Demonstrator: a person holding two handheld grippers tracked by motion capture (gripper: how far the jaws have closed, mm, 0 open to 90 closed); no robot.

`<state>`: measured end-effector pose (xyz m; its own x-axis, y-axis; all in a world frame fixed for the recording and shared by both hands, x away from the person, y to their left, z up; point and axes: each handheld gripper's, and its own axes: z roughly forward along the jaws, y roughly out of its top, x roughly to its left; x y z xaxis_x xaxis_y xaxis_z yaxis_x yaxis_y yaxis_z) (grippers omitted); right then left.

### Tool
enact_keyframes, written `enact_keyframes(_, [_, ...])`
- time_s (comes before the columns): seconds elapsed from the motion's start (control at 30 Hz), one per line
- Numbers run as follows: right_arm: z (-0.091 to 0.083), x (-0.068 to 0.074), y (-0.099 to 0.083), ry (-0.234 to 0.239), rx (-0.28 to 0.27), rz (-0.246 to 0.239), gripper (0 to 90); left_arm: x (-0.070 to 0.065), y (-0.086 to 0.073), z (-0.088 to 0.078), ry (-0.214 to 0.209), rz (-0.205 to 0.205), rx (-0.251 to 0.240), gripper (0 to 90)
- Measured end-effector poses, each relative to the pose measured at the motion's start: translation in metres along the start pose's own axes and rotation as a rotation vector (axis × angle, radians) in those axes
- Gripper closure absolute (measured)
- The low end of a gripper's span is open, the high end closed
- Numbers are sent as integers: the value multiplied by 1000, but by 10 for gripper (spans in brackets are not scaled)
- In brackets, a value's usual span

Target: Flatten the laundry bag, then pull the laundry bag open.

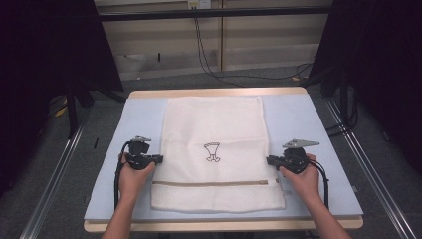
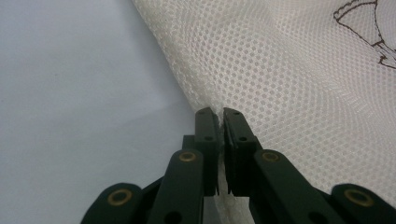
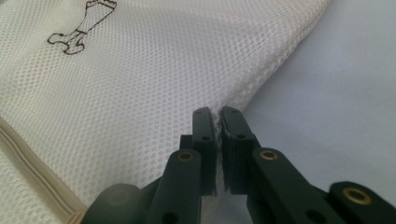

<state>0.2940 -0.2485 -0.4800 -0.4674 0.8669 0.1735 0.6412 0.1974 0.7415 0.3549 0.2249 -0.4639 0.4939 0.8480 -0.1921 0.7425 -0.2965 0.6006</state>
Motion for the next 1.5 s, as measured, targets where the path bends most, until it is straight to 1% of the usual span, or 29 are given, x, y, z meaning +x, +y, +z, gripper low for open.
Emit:
enact_keyframes(0.1, [0, 0, 0, 1, 1, 0, 838, -1, 0, -2, 7, 22, -6, 850])
enact_keyframes(0.13, [0, 0, 1, -4, -3, 3, 810, -2, 0, -2, 13, 9, -27, 824])
enact_keyframes(0.2, [-2, 0, 2, -15, -23, 11, 727, -2, 0, -5, 33, 31, -46, 727])
enact_keyframes(0.23, [-3, 0, 3, -16, -34, 8, 708, -2, 0, -5, 33, 31, -46, 677])
enact_keyframes(0.27, [-5, 0, 4, -18, -36, 7, 677, -1, 1, -8, 31, 26, -69, 633])
enact_keyframes(0.33, [-7, -1, 7, -8, -47, 1, 611, -3, 2, -10, 43, 36, -85, 569])
enact_keyframes(0.37, [-7, 0, 8, -6, -47, -3, 576, -4, 3, -11, 42, 44, -84, 525])
enact_keyframes(0.4, [-8, 1, 8, -8, -51, -12, 548, -5, 4, -11, 36, 32, -89, 506])
enact_keyframes(0.43, [-9, 2, 9, -13, -52, -22, 531, -6, 6, -12, 24, 38, -79, 482])
enact_keyframes(0.5, [-11, 3, 9, -15, -49, -42, 501, -10, 8, -13, 21, 33, -88, 431])
enact_keyframes(0.53, [-12, 4, 8, -18, -47, -48, 500, -12, 9, -13, 13, 51, -72, 408])
enact_keyframes(0.63, [-16, 4, 8, -19, -53, -68, 503, -17, 11, -13, 4, 52, -75, 331])
enact_keyframes(0.67, [-20, 4, 7, -16, -69, -82, 509, -21, 12, -13, -1, 64, -80, 309])
enact_keyframes(0.7, [-23, 5, 6, -17, -69, -80, 530, -23, 13, -13, -5, 69, -83, 312])
enact_keyframes(0.77, [-27, 5, 5, -19, -70, -101, 573, -29, 14, -14, -21, 73, -90, 310])
enact_keyframes(0.8, [-28, 6, 5, -16, -71, -109, 588, -31, 15, -15, -32, 91, -83, 301])
enact_keyframes(0.83, [-30, 6, 4, -11, -76, -119, 601, -31, 15, -15, -32, 91, -83, 285])
enact_keyframes(0.87, [-31, 7, 4, -1, -76, -122, 616, -39, 17, -16, -54, 97, -87, 271])
enact_keyframes(0.93, [-33, 10, 2, 4, -75, -138, 628, -48, 20, -17, -80, 119, -84, 247])
enact_keyframes(1.0, [-36, 12, -1, 19, -67, -151, 662, -57, 22, -18, -96, 137, -92, 232])
enact_keyframes(1.03, [-37, 12, -2, 27, -67, -155, 683, -57, 22, -18, -96, 137, -92, 224])
enact_keyframes(1.07, [-40, 13, -4, 31, -66, -159, 712, -64, 24, -18, -123, 153, -96, 221])
enact_keyframes(1.1, [-42, 14, -5, 33, -63, -165, 742, -68, 25, -18, -130, 165, -92, 220])
enact_keyframes(1.13, [-43, 15, -7, 35, -62, -168, 766, -72, 26, -17, -142, 155, -101, 215])
enact_keyframes(1.23, [-47, 17, -12, 55, -61, -169, 853, -81, 27, -14, -175, 179, -85, 206])
enact_keyframes(1.3, [-48, 17, -15, 65, -51, -171, 898, -85, 27, -12, -177, 185, -71, 206])
enact_keyframes(1.33, [-49, 18, -16, 64, -44, -171, 900, -91, 26, -7, -195, 206, -51, 204])
enact_keyframes(1.43, [-50, 19, -19, 63, -25, -176, 900, -103, 25, -1, -253, 223, -54, 250])
enact_keyframes(1.5, [-50, 20, -20, 71, -21, -172, 900, -107, 25, -1, -261, 229, -55, 265])
